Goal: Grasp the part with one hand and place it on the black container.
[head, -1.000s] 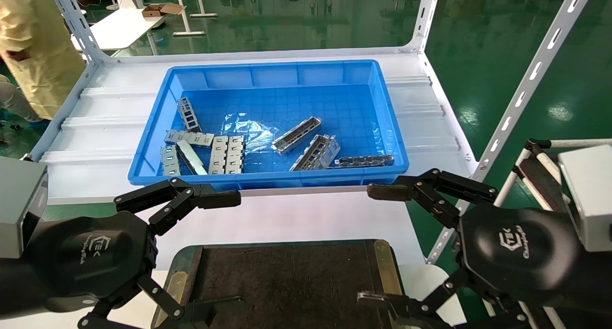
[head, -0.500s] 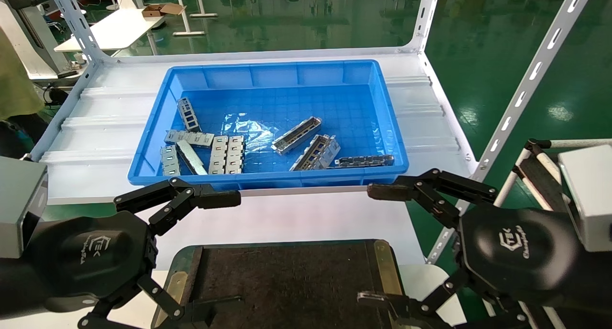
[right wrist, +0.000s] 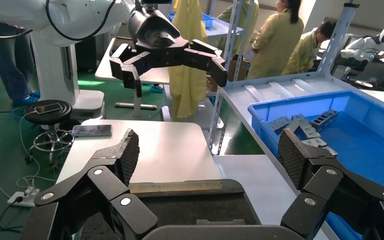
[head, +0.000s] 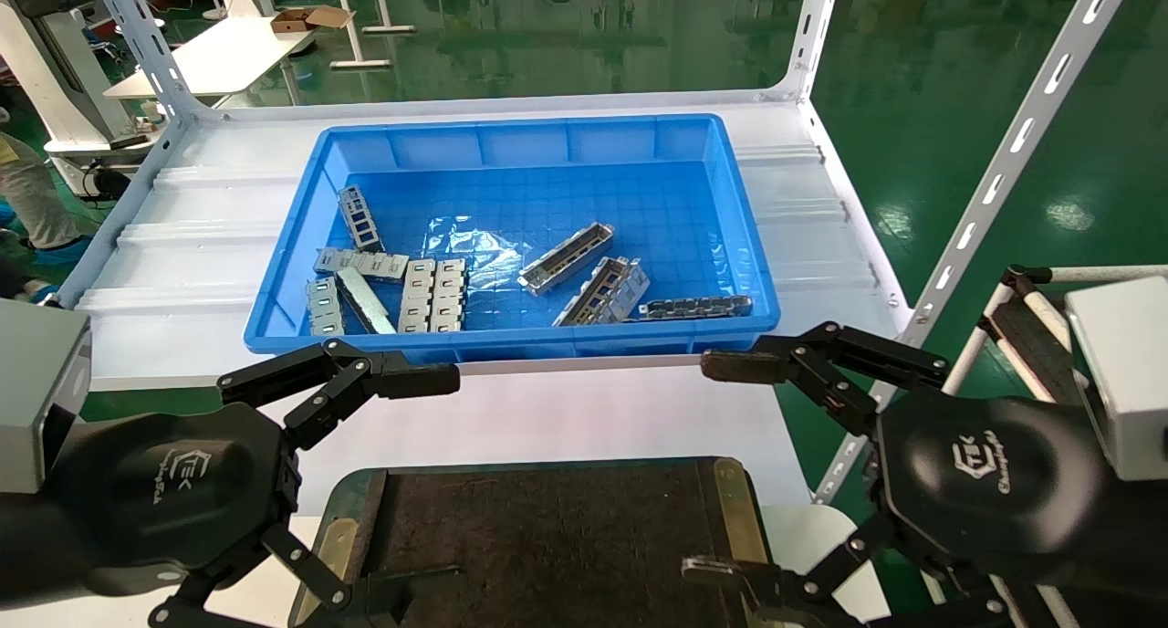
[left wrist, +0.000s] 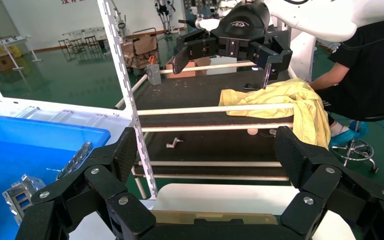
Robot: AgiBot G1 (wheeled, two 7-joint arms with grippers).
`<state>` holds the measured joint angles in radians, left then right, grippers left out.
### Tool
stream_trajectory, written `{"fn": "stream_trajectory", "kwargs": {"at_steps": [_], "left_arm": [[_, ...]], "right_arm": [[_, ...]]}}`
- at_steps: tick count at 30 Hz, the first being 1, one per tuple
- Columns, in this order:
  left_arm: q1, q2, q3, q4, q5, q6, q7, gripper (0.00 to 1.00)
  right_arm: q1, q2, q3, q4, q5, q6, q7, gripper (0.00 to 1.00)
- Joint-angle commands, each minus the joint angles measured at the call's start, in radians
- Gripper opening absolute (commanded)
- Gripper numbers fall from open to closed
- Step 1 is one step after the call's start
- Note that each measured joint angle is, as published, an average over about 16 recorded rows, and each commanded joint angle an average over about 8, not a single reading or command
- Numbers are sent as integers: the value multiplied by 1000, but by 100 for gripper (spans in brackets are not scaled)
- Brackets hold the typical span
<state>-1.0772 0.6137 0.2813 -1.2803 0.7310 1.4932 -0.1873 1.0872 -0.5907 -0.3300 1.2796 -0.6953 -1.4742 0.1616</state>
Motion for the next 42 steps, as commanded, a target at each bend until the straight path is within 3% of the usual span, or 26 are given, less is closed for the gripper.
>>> {"fn": "stream_trajectory", "kwargs": {"at_steps": [1, 25, 42], "left_arm": [[0, 0, 0, 0, 0, 0, 0, 100], [-15, 11, 12, 12, 30, -23, -8, 100], [-156, 132, 96, 121, 243, -163, -13, 100]], "right_arm": [[0, 0, 0, 0, 0, 0, 0, 100], [0, 0, 0, -1, 0, 0, 0, 100], [1, 0, -1, -1, 0, 0, -1, 100]]}}
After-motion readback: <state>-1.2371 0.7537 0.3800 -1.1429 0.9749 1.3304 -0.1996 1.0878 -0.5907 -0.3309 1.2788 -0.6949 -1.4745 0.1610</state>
